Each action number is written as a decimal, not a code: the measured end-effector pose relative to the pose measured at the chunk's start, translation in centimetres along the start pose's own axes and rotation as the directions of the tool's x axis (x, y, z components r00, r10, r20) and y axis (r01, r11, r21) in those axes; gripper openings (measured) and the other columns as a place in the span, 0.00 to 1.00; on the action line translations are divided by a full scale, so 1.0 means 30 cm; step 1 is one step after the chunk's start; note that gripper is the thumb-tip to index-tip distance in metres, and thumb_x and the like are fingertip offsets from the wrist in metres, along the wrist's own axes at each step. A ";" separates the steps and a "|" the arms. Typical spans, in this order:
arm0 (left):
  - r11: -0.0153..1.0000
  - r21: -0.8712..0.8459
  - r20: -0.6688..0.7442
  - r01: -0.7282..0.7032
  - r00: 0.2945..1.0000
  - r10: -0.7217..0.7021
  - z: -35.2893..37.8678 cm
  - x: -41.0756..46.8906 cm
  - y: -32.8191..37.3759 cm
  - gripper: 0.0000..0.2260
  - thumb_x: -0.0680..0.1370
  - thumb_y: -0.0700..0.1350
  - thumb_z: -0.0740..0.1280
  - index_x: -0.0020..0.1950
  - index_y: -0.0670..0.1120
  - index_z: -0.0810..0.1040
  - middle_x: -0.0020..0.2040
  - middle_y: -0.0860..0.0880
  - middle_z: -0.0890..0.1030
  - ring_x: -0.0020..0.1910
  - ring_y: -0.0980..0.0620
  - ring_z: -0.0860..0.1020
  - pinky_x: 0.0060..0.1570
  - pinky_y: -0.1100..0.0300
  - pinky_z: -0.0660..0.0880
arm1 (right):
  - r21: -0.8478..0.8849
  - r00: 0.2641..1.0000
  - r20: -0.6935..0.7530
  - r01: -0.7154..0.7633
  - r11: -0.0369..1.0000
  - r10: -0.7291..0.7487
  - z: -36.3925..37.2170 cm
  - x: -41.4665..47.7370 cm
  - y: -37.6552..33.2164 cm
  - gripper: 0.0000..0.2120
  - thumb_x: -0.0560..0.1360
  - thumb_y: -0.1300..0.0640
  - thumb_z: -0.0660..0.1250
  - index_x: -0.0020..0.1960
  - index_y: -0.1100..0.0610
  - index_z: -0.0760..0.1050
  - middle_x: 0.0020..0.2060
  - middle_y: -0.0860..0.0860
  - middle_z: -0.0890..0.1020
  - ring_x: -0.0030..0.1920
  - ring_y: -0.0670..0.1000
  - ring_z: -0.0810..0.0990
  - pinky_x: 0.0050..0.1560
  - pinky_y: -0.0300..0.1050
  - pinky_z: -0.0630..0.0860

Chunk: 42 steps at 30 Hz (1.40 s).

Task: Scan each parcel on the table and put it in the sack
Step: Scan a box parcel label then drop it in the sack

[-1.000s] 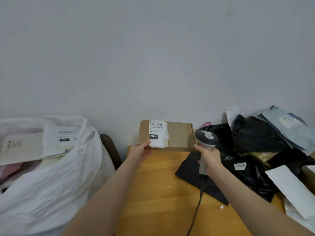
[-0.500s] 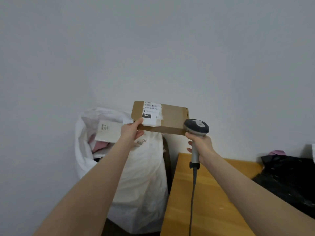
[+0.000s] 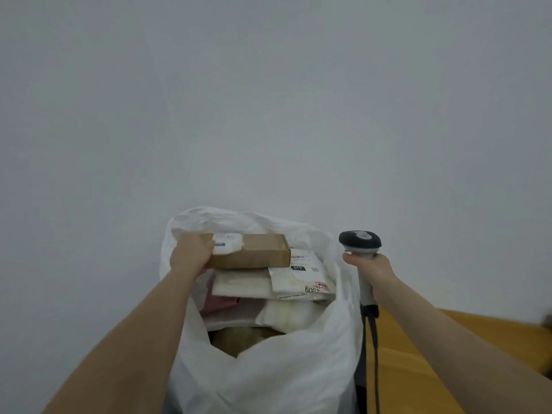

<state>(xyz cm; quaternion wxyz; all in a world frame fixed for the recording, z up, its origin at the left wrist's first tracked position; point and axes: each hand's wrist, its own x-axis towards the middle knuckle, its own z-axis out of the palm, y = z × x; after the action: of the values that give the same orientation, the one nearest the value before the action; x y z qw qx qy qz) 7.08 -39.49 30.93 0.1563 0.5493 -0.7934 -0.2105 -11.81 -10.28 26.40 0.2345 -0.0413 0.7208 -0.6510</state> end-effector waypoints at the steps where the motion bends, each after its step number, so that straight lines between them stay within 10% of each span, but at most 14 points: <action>1: 0.974 0.214 -0.076 -0.069 0.993 0.087 0.020 0.021 -0.002 0.27 0.78 0.58 0.63 0.70 0.43 0.66 0.64 0.40 0.73 0.59 0.40 0.75 0.48 0.52 0.72 | -0.011 1.000 0.014 -0.015 1.000 0.015 0.017 0.013 0.007 0.10 0.71 0.56 0.74 0.47 0.58 0.76 0.42 0.55 0.78 0.46 0.57 0.77 0.49 0.52 0.74; 4: 0.744 0.460 0.096 -0.485 0.860 0.501 0.064 0.051 0.084 0.30 0.76 0.62 0.63 0.74 0.52 0.63 0.70 0.45 0.70 0.68 0.43 0.68 0.63 0.48 0.69 | -0.077 0.999 0.028 -0.022 0.997 0.024 0.069 0.042 0.010 0.11 0.71 0.58 0.75 0.48 0.60 0.76 0.44 0.56 0.80 0.49 0.58 0.79 0.53 0.53 0.77; 8: 0.641 0.412 0.501 -0.648 0.749 0.435 0.155 0.045 0.183 0.26 0.76 0.60 0.65 0.74 0.59 0.64 0.72 0.52 0.69 0.69 0.48 0.69 0.65 0.52 0.67 | -0.223 1.000 0.013 -0.008 0.975 0.011 0.115 0.065 0.009 0.09 0.70 0.63 0.74 0.47 0.63 0.76 0.43 0.57 0.80 0.46 0.57 0.79 0.47 0.49 0.76; 17: 0.751 0.496 0.350 -0.436 0.892 0.286 0.298 0.182 0.106 0.18 0.81 0.44 0.55 0.69 0.57 0.71 0.67 0.47 0.74 0.63 0.45 0.73 0.59 0.51 0.72 | -0.211 0.995 -0.097 -0.041 0.977 0.021 0.127 0.125 0.009 0.07 0.69 0.69 0.67 0.47 0.64 0.76 0.39 0.59 0.78 0.39 0.58 0.77 0.44 0.50 0.76; 25: 0.778 0.330 0.263 -0.535 0.843 0.469 0.297 0.087 0.350 0.17 0.79 0.42 0.57 0.67 0.44 0.70 0.65 0.41 0.71 0.64 0.41 0.71 0.61 0.49 0.71 | 0.289 0.978 -0.133 -0.118 0.950 0.162 -0.001 0.046 0.015 0.04 0.73 0.63 0.71 0.46 0.62 0.77 0.38 0.56 0.81 0.37 0.53 0.80 0.40 0.46 0.80; 32: 0.600 0.129 0.277 -0.790 0.609 0.743 0.440 -0.357 0.703 0.20 0.80 0.42 0.58 0.73 0.46 0.65 0.67 0.42 0.69 0.65 0.43 0.69 0.58 0.50 0.70 | 0.454 0.954 -0.153 -0.165 0.876 0.259 -0.299 -0.119 0.091 0.08 0.75 0.61 0.70 0.50 0.63 0.74 0.28 0.56 0.80 0.28 0.52 0.76 0.36 0.47 0.77; 42: 0.411 0.019 0.510 -0.912 0.362 0.780 0.744 -1.151 0.879 0.21 0.79 0.43 0.60 0.73 0.45 0.64 0.68 0.44 0.67 0.67 0.45 0.67 0.58 0.50 0.71 | 0.480 0.830 -0.403 -0.166 0.861 0.385 -0.917 -0.454 0.337 0.08 0.75 0.59 0.71 0.45 0.64 0.78 0.26 0.54 0.79 0.25 0.50 0.75 0.29 0.43 0.75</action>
<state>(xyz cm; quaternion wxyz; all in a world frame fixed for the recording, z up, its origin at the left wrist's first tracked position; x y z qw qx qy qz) -12.85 4.62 24.44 -0.0186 0.0100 -0.9959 -0.0885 -8.04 21.49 21.74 0.1430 0.2826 0.5944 -0.7392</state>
